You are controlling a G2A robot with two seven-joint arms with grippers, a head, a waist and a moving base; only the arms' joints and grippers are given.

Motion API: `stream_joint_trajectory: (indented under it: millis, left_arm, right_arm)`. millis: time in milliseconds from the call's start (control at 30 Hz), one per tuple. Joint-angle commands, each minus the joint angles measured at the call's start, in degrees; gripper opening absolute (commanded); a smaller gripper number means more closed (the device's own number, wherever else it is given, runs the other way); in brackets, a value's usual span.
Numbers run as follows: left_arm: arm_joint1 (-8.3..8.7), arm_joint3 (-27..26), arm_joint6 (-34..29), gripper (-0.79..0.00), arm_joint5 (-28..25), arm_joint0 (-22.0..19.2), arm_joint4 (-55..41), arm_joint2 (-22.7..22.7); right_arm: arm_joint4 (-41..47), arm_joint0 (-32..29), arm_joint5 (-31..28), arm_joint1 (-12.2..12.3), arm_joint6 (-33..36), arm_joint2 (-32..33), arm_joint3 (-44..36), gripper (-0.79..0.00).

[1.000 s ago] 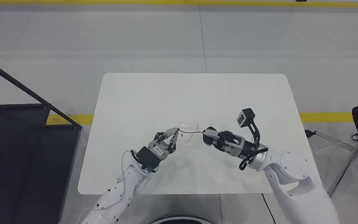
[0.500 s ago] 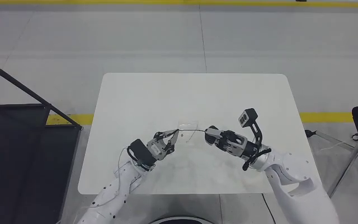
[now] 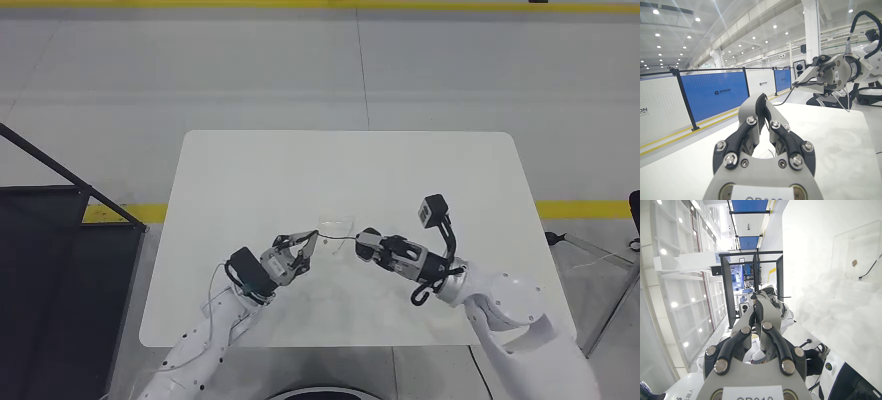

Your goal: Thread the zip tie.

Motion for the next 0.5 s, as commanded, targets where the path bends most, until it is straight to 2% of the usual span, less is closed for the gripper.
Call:
stream_joint_trajectory:
  millis: [0, 467]
  left_arm:
    - [-0.02, 0.1, 0.0, -0.785, 0.1, 0.0, 0.2, 0.1]
    - [-0.15, 0.5, 0.3, -0.785, 3.0, -0.4, 2.3, 0.7]
  right_arm:
    - [0.7, -0.2, -0.7, 0.0, 0.1, 0.2, 0.2, -0.785]
    - [5.2, -1.5, -4.3, -0.3, 1.2, 2.0, 1.3, -0.785]
